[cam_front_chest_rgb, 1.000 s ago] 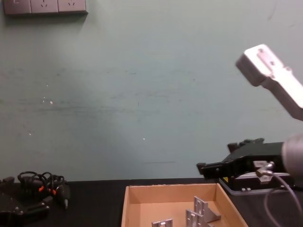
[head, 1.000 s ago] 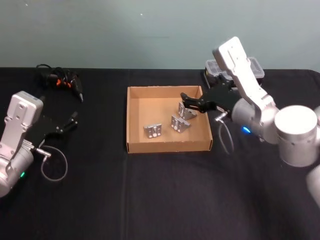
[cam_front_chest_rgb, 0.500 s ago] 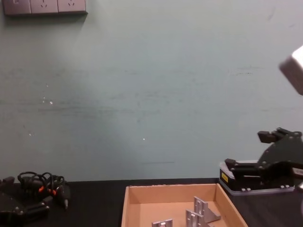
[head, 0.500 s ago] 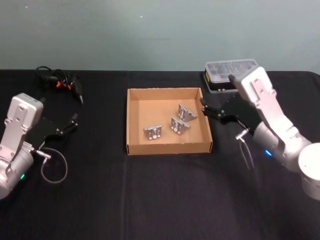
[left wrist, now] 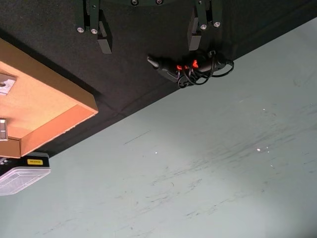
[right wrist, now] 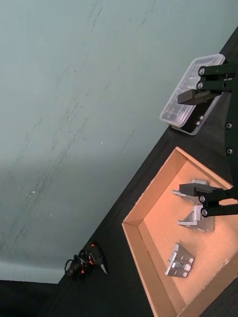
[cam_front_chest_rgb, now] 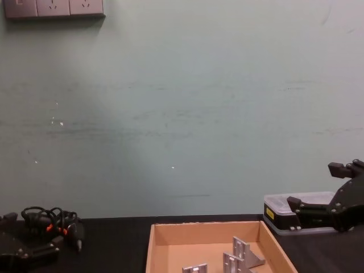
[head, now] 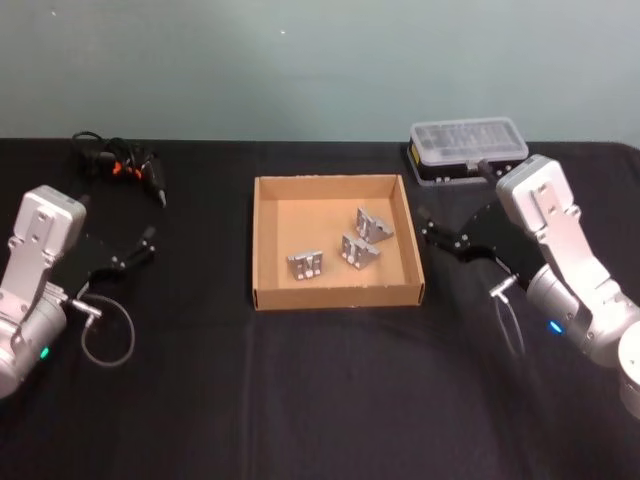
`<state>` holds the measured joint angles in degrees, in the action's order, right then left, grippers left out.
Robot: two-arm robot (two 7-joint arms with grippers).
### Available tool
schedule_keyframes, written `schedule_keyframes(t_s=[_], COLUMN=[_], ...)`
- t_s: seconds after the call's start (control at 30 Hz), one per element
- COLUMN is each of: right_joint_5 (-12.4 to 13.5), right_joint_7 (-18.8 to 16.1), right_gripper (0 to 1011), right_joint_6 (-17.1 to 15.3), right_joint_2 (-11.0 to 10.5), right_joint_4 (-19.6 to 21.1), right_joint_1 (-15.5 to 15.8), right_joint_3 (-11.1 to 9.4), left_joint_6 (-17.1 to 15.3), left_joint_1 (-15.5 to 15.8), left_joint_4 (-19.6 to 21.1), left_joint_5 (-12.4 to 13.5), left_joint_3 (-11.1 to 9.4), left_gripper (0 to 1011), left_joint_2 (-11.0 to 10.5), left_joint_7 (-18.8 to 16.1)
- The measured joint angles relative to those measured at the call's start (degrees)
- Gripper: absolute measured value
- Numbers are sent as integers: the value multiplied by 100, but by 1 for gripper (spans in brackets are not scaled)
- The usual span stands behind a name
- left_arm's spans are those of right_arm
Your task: Use one hand to pick up the angle iron from the table and place it into the box.
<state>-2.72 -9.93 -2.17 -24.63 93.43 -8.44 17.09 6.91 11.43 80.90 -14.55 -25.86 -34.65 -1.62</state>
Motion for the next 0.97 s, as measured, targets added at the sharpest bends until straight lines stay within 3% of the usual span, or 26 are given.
schedule_keyframes(t_s=[0.97], right_joint_5=[5], right_joint_7=[1], right_gripper=[1004], right_joint_6=[-68], right_joint_2=[4], right_joint_4=[2], right_joint_1=[-41], right_joint_3=[32], left_joint_6=[0], left_joint_1=[0], left_joint_4=[0], left_joint_5=[0], left_joint_3=[0], left_gripper=[1000], left_joint_2=[0], left_joint_7=[0])
